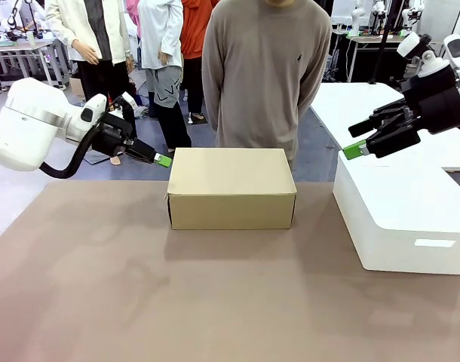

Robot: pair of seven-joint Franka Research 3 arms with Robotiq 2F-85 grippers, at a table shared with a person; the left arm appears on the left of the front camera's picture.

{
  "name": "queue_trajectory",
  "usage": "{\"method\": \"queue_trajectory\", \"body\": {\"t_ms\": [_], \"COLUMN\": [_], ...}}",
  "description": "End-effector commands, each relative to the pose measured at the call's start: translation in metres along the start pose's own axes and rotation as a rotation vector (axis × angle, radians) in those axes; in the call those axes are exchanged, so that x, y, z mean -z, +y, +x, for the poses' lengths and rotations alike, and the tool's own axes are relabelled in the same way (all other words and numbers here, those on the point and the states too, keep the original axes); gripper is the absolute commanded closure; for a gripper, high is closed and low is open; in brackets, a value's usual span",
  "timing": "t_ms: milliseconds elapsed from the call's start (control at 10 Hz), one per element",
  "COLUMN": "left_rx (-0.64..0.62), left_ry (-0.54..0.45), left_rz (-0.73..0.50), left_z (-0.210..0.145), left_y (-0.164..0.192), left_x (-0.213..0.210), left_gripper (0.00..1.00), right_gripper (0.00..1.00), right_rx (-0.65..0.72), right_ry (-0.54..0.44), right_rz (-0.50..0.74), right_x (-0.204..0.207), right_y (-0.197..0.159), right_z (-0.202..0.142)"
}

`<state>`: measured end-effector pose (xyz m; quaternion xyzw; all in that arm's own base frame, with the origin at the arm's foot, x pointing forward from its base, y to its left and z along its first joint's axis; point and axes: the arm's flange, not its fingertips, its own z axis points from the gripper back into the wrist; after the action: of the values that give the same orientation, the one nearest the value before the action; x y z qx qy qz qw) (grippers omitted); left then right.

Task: Pack the shoes into the box.
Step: Press down on the lid of the Shoes Box.

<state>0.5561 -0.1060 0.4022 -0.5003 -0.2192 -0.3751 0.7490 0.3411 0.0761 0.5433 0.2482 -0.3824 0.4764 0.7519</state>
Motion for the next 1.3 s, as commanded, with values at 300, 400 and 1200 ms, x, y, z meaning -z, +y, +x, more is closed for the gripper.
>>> {"method": "queue_trajectory", "body": {"t_ms": [300, 400, 1200], "left_rx": [0.03, 0.056, 0.092], "left_ry": [0.088, 0.186, 0.538], "left_rz": [0.055, 0.109, 0.525], "left_z": [0.013, 0.022, 0.042], "left_y": [-0.015, -0.027, -0.111], "left_x": [-0.004, -0.008, -0.033], "left_gripper": [1.0, 1.0, 0.0], "right_gripper": [0.0, 0.0, 0.56], "right_rx": [0.0, 0.014, 0.011], "right_ry": [0.0, 0.025, 0.241], "right_rz": [0.0, 0.003, 0.093], "right_x": [0.0, 0.004, 0.065], "right_y": [0.0, -0.004, -0.033], "right_z": [0.0, 0.008, 0.099]}}
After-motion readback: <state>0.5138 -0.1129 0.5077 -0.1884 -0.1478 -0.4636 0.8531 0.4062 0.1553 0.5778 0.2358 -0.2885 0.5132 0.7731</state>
